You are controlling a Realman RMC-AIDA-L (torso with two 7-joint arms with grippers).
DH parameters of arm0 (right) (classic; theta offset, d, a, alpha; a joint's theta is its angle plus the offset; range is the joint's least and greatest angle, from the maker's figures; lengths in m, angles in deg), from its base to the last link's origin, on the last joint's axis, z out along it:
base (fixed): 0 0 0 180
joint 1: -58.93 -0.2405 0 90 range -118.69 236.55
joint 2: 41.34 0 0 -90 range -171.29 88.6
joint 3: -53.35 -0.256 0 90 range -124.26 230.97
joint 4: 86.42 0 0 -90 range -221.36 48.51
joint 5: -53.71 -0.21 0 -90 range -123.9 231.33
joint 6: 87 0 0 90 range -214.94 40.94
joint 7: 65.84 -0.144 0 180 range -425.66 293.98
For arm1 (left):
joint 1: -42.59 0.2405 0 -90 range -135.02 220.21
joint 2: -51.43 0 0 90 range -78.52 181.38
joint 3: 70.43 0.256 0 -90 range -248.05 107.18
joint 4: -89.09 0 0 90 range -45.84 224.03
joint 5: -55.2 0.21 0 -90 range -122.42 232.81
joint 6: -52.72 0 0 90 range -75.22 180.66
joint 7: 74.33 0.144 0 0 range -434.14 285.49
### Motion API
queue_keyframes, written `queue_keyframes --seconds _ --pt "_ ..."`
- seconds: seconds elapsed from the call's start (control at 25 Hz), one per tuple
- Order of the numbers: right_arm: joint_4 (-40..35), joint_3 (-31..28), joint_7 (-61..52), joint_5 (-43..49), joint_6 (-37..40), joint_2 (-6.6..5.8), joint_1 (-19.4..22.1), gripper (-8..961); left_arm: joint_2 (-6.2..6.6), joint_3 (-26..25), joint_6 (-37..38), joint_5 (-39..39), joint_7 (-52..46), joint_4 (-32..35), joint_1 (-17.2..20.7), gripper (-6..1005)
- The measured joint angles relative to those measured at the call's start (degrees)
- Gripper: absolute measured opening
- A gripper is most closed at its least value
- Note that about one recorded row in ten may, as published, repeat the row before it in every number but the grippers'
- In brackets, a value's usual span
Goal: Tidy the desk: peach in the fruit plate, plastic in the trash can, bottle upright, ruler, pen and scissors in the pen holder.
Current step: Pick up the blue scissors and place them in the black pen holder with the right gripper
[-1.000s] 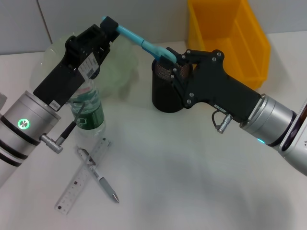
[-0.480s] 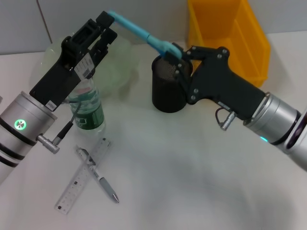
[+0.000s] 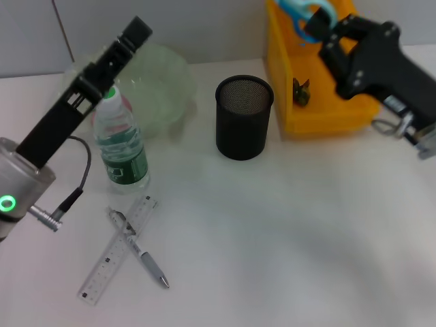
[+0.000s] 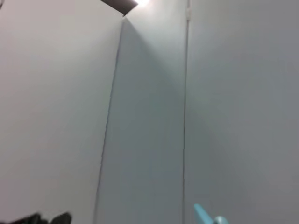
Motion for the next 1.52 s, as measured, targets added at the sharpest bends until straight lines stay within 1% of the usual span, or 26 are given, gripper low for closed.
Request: queue_keyframes --seconds 0.04,0.08,0.16,0.24,0.28,0.32,0.36,0.44,0.52,0.56,0.68,0.72,0.76,0.84,0.88,0.92,0.96,1.0,1.08,1.12,1.16,1.24,1.32,1.52 --pt "-3.6 0.3 -5.2 0.7 -0.6 -0.07 0.4 106 0.28 -0.1 0.6 1.1 2.5 0.0 0.1 503" --pt "-7.1 0.5 -10.5 1.8 -1.4 -0.23 0.6 107 0.28 -0.1 0.6 1.1 2.5 0.0 0.1 503" --pt "-15.1 1.2 -21.4 5.4 -3.1 -0.59 0.7 110 0.83 -0.7 1.6 5.4 10.8 -0.5 0.4 502" --pt "-23.4 1.7 -32.9 10.3 -4.2 -1.06 0.1 114 0.83 -0.7 1.6 5.4 10.8 -0.5 0.4 502" --pt "-27.7 1.9 -38.1 12.9 -4.6 -1.4 -0.5 115 0.94 -1.2 1.8 10.0 19.0 -1.8 0.6 502" --pt "-34.6 2.1 -47.5 17.7 -5.0 -2.04 -1.8 117 0.98 -1.3 1.7 11.2 21.2 -2.3 0.7 501" --pt "-34.6 2.1 -47.5 17.7 -5.0 -2.04 -1.8 118 1.03 -1.4 1.6 12.2 23.0 -2.6 0.8 501" --pt "-40.3 2.2 -56.3 23.0 -5.2 -2.83 -3.8 121 1.11 -1.4 1.6 13.0 24.8 -3.0 0.8 501" --pt "-47.3 2.4 -66.0 30.4 -5.3 -3.88 -6.8 124 2.21 -1.6 1.4 15.2 30.3 -4.1 1.2 500" --pt "-47.3 2.4 -66.0 30.4 -5.3 -3.88 -6.8 126 2.43 -1.6 1.4 15.4 30.8 -4.2 1.4 500" --pt "-52.9 2.9 -74.2 37.7 -4.5 -4.95 -10.8 131 3.13 -1.8 1.3 16.1 32.6 -4.6 2.1 500" --pt "-55.2 4.3 -79.0 43.4 -4.0 -5.85 -14.1 132 3.23 -2.0 1.3 16.2 32.9 -4.8 2.3 500" --pt "-55.2 4.3 -79.0 43.4 -4.0 -5.85 -14.1 134 3.23 -2.0 1.3 16.2 32.9 -4.8 2.3 501" --pt "-56.2 5.9 -83.2 49.0 -3.2 -6.89 -17.9 137 3.21 -3.0 1.3 16.2 34.4 -5.7 3.6 501" --pt "-56.3 6.4 -84.6 51.4 -2.7 -7.29 -19.6 138 3.21 -3.0 1.3 16.2 34.4 -5.7 3.6 501" --pt "-55.7 7.1 -87.0 56.5 -1.0 -7.94 -23.7 140 3.02 -3.3 1.3 16.2 35.6 -5.8 4.3 501" --pt "-55.7 7.1 -87.0 56.5 -1.0 -7.94 -23.7 141 3.02 -3.3 1.3 16.2 35.6 -5.8 4.3 501" --pt "-55.3 7.3 -87.9 59.0 0.0 -8.15 -25.7 143 3.02 -3.3 1.3 16.2 35.6 -5.8 4.3 501" --pt "-54.6 7.6 -88.8 63.2 1.8 -8.34 -29.0 146 2.59 -3.7 1.2 16.2 37.1 -5.9 5.4 501" --pt "-54.0 8.2 -89.3 66.7 3.3 -8.38 -31.6 148 2.48 -3.8 1.2 16.2 37.3 -5.9 5.6 501" --pt "-54.0 8.2 -89.3 66.7 3.3 -8.38 -31.6 149 2.36 -4.0 1.2 16.2 37.5 -5.9 5.9 502" --pt "-53.2 9.4 -90.2 70.4 4.3 -8.35 -33.8 152 2.36 -4.0 1.2 16.2 37.5 -5.9 5.9 502" --pt "-51.9 10.8 -91.1 73.3 4.5 -8.28 -35.3 155 1.75 -4.3 1.2 16.2 38.9 -6.6 6.6 502" --pt "-45.2 13.1 -92.3 78.1 4.5 -8.38 -38.7 163 1.35 -4.4 1.1 16.2 39.7 -7.8 6.5 502"
